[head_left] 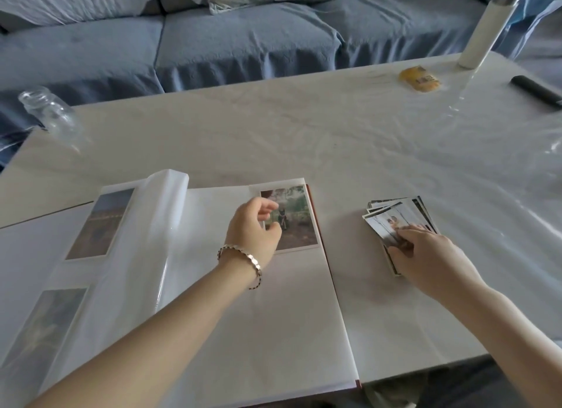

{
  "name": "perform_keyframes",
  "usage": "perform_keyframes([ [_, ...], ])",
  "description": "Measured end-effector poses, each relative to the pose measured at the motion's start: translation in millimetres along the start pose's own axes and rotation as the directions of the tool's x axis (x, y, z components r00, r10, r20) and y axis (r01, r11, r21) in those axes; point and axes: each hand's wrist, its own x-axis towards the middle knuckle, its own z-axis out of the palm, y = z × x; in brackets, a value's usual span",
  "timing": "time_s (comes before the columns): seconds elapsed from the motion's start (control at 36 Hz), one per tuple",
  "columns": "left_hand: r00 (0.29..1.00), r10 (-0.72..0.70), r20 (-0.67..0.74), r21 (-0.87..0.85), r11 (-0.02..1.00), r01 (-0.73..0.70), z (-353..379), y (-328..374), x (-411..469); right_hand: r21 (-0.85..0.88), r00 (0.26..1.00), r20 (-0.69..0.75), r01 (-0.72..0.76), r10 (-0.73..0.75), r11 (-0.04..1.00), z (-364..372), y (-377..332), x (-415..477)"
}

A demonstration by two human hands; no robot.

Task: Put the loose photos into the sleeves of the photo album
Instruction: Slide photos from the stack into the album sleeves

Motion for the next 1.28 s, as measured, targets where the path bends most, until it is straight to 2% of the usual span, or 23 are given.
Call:
perform_keyframes([
  [0.14, 0.993, -0.046, 0.11, -0.049, 0.997, 0.052, -4.4, -6.1, -10.0, -0.067, 0.999, 0.018, -0.033, 0.034, 0.997, -2.8, -5.6, -1.7],
  [0.17, 0.988, -0.061, 0.142, -0.051, 0.996, 0.069, -5.6, -6.6, -12.4, -0.087, 0.999, -0.026, -0.031, 0.029, 0.996, -3.4, -7.0, -3.1],
  [0.22, 0.971, -0.11, 0.214, -0.051, 0.991, 0.124, -7.9, -6.8, -17.9, -0.08, 0.975, -0.216, 0.036, -0.052, 0.996, -3.2, -9.5, -6.6],
  [0.25, 0.956, -0.141, 0.256, -0.082, 0.983, 0.167, -8.7, -5.9, -21.5, -0.06, 0.942, -0.318, 0.095, -0.109, 0.994, -3.5, -12.6, -9.7],
  [0.31, 0.913, -0.198, 0.357, -0.212, 0.935, 0.286, -10.0, -0.3, -30.1, -0.072, 0.812, -0.53, 0.243, -0.243, 0.967, -2.5, -24.4, -16.7],
  [0.36, 0.854, -0.228, 0.468, -0.336, 0.848, 0.411, -11.4, 7.1, -37.9, -0.088, 0.707, -0.61, 0.389, -0.358, 0.917, 0.2, -40.5, -24.2],
  [0.42, 0.794, -0.228, 0.563, -0.422, 0.747, 0.514, -12.6, 12.9, -45.0, -0.057, 0.656, -0.616, 0.515, -0.436, 0.855, 6.0, -57.2, -33.0],
  [0.47, 0.769, -0.215, 0.601, -0.47, 0.684, 0.559, -13.6, 14.9, -50.5, -0.016, 0.644, -0.578, 0.605, -0.502, 0.796, 13.6, -72.6, -42.5],
  [0.58, 0.852, -0.206, 0.482, -0.559, 0.676, 0.479, -16.7, 9.7, -58.9, 0.051, 0.633, -0.501, 0.703, -0.59, 0.71, 30.8, -94.8, -54.5],
  [0.78, 0.887, -0.314, 0.338, -0.602, 0.652, 0.461, -25.5, -4.1, -66.9, 0.249, 0.708, -0.313, 0.704, -0.633, 0.665, 47.1, -113.7, -62.6],
  [0.83, 0.899, -0.376, 0.225, -0.562, 0.703, 0.435, -29.2, -9.8, -65.6, 0.316, 0.716, -0.245, 0.696, -0.654, 0.644, 45.4, -114.3, -63.2],
  [0.86, 0.918, -0.377, 0.123, -0.49, 0.781, 0.387, -32.0, -14.7, -63.6, 0.33, 0.725, -0.231, 0.686, -0.649, 0.649, 44.4, -112.5, -62.6],
  [0.92, 0.958, -0.275, -0.078, -0.224, 0.942, 0.251, -41.4, -24.6, -59.6, 0.331, 0.773, -0.226, 0.633, -0.592, 0.7, 43.5, -105.3, -60.1],
  [0.94, 0.971, -0.198, -0.132, -0.101, 0.977, 0.186, -47.3, -29.1, -58.3, 0.33, 0.807, -0.229, 0.591, -0.545, 0.736, 43.3, -100.6, -58.2],
  [1.0, 0.98, -0.078, -0.183, 0.067, 0.994, 0.092, -59.4, -36.9, -58.0, 0.332, 0.876, -0.222, 0.48, -0.427, 0.812, 43.1, -90.8, -52.9],
  [1.08, 0.977, 0.015, -0.214, 0.232, 0.972, 0.035, -73.2, -45.7, -59.4, 0.332, 0.948, -0.084, 0.317, -0.307, 0.888, 42.7, -77.8, -45.9],
  [1.19, 0.983, 0.038, -0.177, 0.35, 0.936, 0.027, -81.6, -42.1, -64.7, 0.299, 0.971, 0.066, 0.201, -0.231, 0.933, 46.0, -73.4, -45.3],
  [1.28, 0.987, 0.053, -0.151, 0.409, 0.912, 0.014, -84.3, -34.7, -67.4, 0.288, 0.977, 0.088, 0.164, -0.197, 0.944, 48.8, -75.7, -48.0],
])
